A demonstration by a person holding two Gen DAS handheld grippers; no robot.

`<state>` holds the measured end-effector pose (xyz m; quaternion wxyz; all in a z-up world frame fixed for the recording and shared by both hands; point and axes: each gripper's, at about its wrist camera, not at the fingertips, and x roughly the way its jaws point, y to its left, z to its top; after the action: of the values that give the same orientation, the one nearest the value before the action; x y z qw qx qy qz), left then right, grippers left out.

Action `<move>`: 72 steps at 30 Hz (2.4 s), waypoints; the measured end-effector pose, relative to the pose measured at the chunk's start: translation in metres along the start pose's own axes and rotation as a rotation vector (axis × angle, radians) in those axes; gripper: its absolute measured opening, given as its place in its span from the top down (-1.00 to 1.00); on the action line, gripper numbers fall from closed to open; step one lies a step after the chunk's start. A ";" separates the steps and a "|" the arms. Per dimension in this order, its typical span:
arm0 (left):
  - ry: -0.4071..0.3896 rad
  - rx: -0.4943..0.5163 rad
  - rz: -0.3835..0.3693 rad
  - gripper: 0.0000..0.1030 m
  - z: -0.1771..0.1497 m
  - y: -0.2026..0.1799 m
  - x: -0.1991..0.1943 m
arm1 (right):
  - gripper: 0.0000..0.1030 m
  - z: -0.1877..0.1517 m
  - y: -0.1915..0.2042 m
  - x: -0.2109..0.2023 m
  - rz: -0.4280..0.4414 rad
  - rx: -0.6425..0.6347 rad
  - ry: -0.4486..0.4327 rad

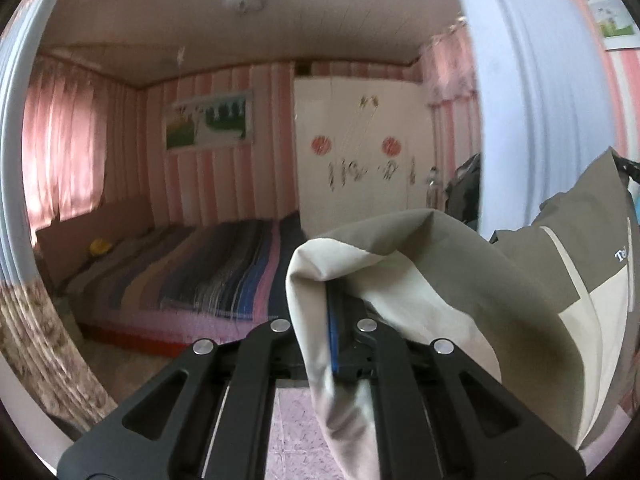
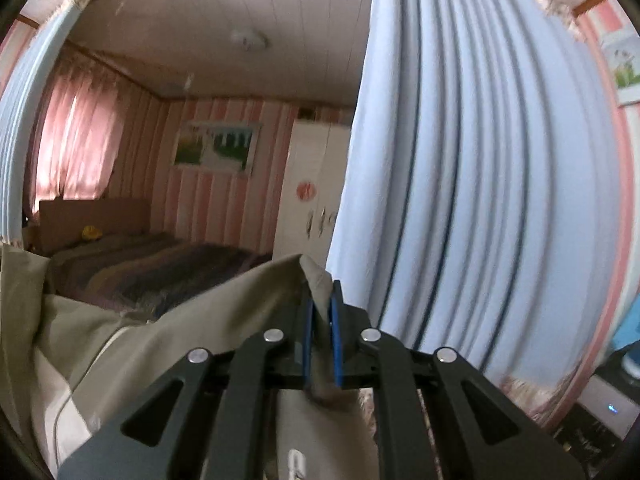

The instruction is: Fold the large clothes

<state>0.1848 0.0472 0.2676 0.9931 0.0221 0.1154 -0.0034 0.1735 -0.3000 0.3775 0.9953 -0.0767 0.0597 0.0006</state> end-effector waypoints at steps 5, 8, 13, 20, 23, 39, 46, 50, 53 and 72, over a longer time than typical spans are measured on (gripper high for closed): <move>0.113 -0.003 0.034 0.93 -0.043 0.018 0.088 | 0.85 -0.054 0.018 0.093 0.024 0.016 0.140; 0.183 -0.005 0.044 0.87 -0.072 0.027 0.137 | 0.83 -0.095 0.036 0.150 0.042 0.000 0.242; 0.272 -0.015 0.066 0.62 -0.109 0.039 0.194 | 0.25 -0.161 0.061 0.218 0.022 -0.004 0.373; 0.264 0.005 0.088 0.47 -0.126 0.050 0.204 | -0.35 -0.180 0.066 0.223 -0.028 -0.047 0.336; 0.265 -0.014 0.086 0.43 -0.129 0.048 0.198 | -0.35 -0.168 0.067 0.229 -0.027 -0.050 0.338; 0.268 -0.024 0.102 -0.44 -0.233 0.054 0.030 | -0.35 -0.312 0.035 0.049 0.106 0.005 0.518; 0.304 -0.029 0.092 -0.57 -0.303 0.041 -0.050 | -0.33 -0.407 0.040 -0.032 0.177 0.040 0.654; 0.369 -0.019 0.055 -0.61 -0.343 0.019 -0.064 | -0.31 -0.440 0.049 -0.033 0.209 0.071 0.701; 0.407 -0.044 0.033 -0.61 -0.359 0.011 -0.067 | -0.31 -0.445 0.057 -0.024 0.231 0.102 0.693; 0.544 -0.041 -0.002 -0.29 -0.399 -0.019 -0.058 | -0.20 -0.429 0.029 -0.061 0.238 0.312 0.654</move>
<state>0.0363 0.0460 -0.1079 0.9258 0.0019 0.3779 0.0041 0.0614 -0.3362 -0.0408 0.9164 0.0872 0.3820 0.0823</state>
